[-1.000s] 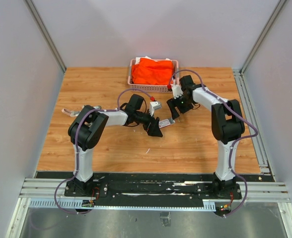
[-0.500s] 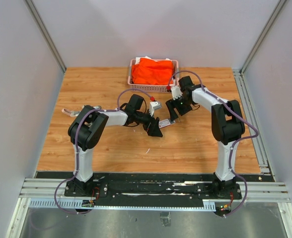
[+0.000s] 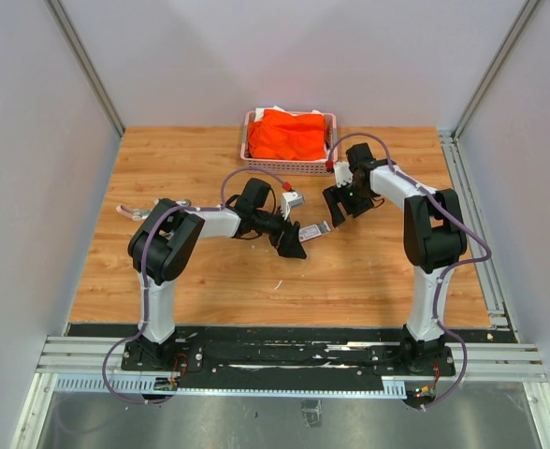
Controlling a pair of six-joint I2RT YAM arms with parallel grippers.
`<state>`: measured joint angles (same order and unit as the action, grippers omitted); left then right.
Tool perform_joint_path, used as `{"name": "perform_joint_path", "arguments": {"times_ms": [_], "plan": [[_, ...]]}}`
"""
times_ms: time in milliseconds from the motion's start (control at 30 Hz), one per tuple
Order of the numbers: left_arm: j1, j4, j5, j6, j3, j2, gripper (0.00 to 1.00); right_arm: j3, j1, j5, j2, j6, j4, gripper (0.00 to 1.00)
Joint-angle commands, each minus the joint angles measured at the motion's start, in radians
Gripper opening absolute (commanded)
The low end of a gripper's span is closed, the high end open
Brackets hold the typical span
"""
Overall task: Unload the staples from the stapler
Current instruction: Close the staple box at the center of the board.
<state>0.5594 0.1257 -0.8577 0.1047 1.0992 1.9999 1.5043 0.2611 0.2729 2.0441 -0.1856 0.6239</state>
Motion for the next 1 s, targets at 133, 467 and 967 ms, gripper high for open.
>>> {"name": "perform_joint_path", "arguments": {"times_ms": [133, 467, 967], "plan": [[0.007, -0.110, 0.083, -0.003, -0.043, 0.051, 0.98, 0.001, 0.020, -0.074, 0.047, 0.000, -0.003, 0.75], [0.007, -0.103, 0.078, -0.016, -0.047, 0.047, 0.98, -0.002, 0.073, -0.087, 0.071, 0.017, -0.021, 0.75], [0.007, -0.091, 0.070, -0.029, -0.047, 0.056, 0.98, -0.029, 0.118, -0.012, 0.074, 0.040, -0.063, 0.75]]}}
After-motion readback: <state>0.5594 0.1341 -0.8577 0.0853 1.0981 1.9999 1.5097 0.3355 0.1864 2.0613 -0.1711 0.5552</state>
